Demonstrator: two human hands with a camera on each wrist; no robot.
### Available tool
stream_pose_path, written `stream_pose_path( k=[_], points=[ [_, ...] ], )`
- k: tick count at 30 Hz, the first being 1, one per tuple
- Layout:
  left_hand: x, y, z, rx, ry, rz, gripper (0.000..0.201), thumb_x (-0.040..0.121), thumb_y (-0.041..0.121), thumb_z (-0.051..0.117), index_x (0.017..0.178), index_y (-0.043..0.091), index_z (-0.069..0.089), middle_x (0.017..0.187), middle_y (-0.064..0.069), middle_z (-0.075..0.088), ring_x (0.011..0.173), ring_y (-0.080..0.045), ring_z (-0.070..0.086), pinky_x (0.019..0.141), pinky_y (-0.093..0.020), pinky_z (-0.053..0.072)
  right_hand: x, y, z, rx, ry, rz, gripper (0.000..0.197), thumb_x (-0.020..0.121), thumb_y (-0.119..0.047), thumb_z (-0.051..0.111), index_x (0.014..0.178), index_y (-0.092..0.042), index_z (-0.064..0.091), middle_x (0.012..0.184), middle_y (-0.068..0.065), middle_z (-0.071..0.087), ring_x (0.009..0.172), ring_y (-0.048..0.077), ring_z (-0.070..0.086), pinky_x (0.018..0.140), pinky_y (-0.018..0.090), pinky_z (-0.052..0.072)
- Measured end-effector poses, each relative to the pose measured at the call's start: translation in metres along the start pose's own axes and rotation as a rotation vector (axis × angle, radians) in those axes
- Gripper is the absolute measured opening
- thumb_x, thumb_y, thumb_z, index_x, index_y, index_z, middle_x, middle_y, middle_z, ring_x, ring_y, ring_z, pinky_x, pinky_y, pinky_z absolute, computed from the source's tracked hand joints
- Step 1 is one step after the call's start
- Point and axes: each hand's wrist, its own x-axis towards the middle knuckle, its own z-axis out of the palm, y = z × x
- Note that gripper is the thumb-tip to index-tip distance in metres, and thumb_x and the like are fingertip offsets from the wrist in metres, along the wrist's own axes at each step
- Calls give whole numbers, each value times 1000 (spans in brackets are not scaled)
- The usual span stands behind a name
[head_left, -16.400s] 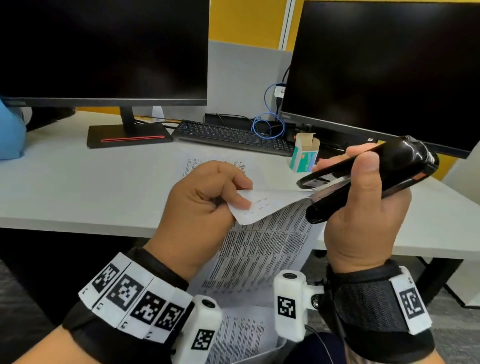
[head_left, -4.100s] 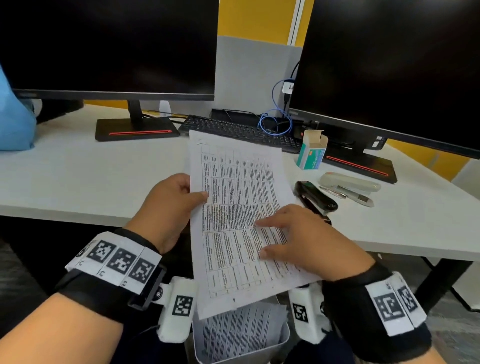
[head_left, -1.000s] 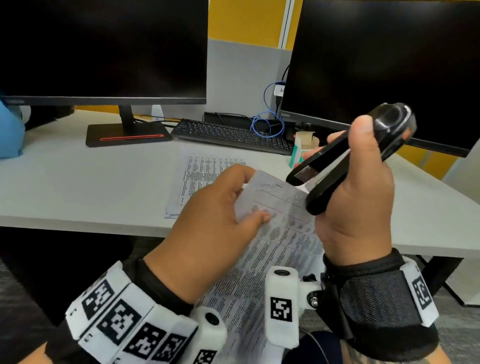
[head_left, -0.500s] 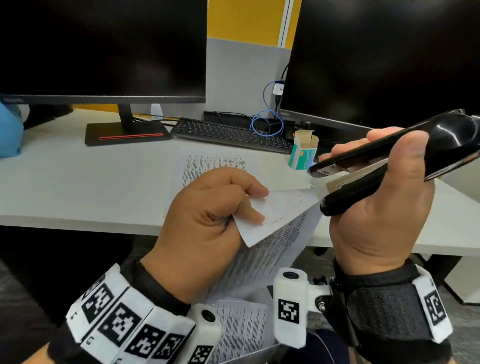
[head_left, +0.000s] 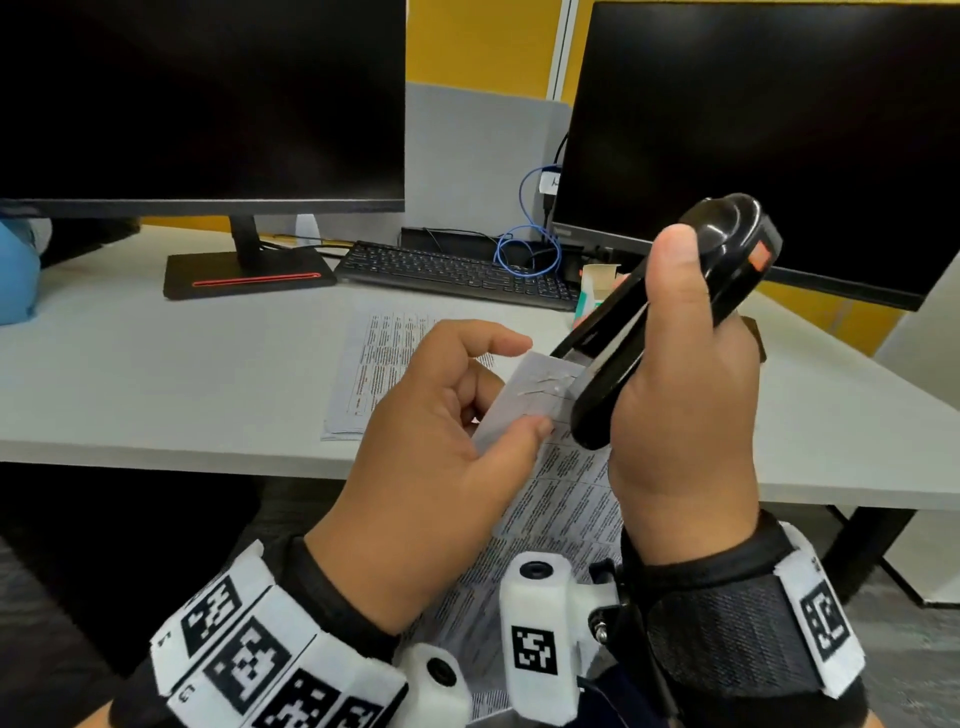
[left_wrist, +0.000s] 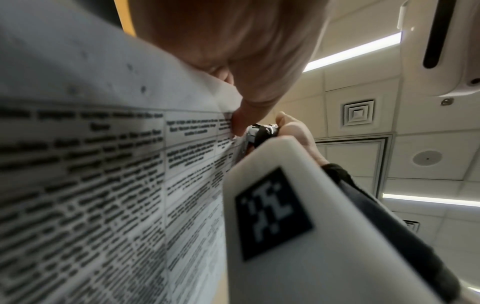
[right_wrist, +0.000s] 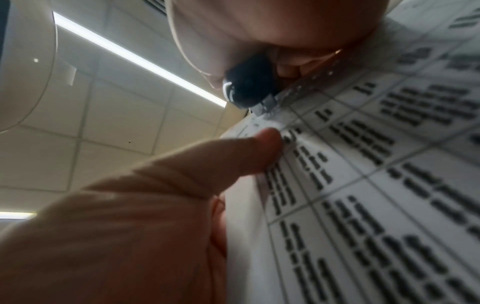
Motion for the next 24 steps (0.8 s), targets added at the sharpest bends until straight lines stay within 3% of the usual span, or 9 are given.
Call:
stream_pose_path(
  k=[2, 4, 8, 15, 18, 21, 24],
  points=[
    [-1, 1, 1, -8, -1, -19, 42, 77, 19, 71, 104, 45, 53, 76, -6, 66, 73, -25, 64, 71, -54, 53, -2, 1, 0, -27, 7, 10, 39, 83, -58, 54, 73, -20, 54, 66, 1, 49, 66, 23, 54, 64, 38, 47],
    [-1, 2, 1, -23, 5, -31, 42, 76, 19, 72, 103, 44, 53, 77, -6, 67, 73, -24, 65, 71, -53, 53, -2, 0, -1, -19, 18, 25, 36, 86, -54, 53, 69, -21, 52, 62, -3, 46, 62, 15, 51, 59, 30, 45],
    [-1, 5, 2, -30, 1, -44, 41, 75, 20, 72, 101, 45, 53, 78, -6, 68, 74, -25, 66, 71, -54, 54, 0, 0, -2, -30, 2, 21, 34, 86, -51, 52, 64, -25, 50, 57, -9, 44, 60, 13, 49, 58, 29, 43],
    [-1, 3, 3, -56, -5, -53, 41, 75, 19, 72, 101, 45, 54, 81, -7, 68, 78, -28, 66, 75, -58, 53, 0, 3, -1, -20, -21, -1, 38, 83, -57, 55, 64, -25, 50, 56, -8, 44, 59, 17, 50, 58, 34, 43],
    [0, 3, 1, -45, -75, -49, 44, 72, 22, 74, 105, 43, 54, 92, 1, 68, 89, -20, 67, 80, -46, 56, 0, 4, -2, -14, -12, -22, 40, 85, -56, 54, 65, -22, 49, 55, -6, 44, 57, 17, 50, 55, 29, 43],
    [1, 7, -2, 142, -210, -51, 44, 64, 45, 77, 104, 39, 58, 100, 11, 65, 95, -6, 64, 83, -38, 55, 1, 5, -3, -29, 9, -26, 42, 88, -52, 53, 61, -21, 44, 52, -4, 43, 54, 21, 51, 52, 28, 43],
    [2, 10, -4, 285, -200, 48, 35, 73, 54, 69, 98, 30, 65, 91, 11, 64, 88, -5, 61, 76, -32, 51, 1, 7, -2, 17, 9, 11, 43, 81, -60, 54, 61, -23, 46, 59, 7, 44, 61, 38, 52, 58, 41, 47]
  ],
)
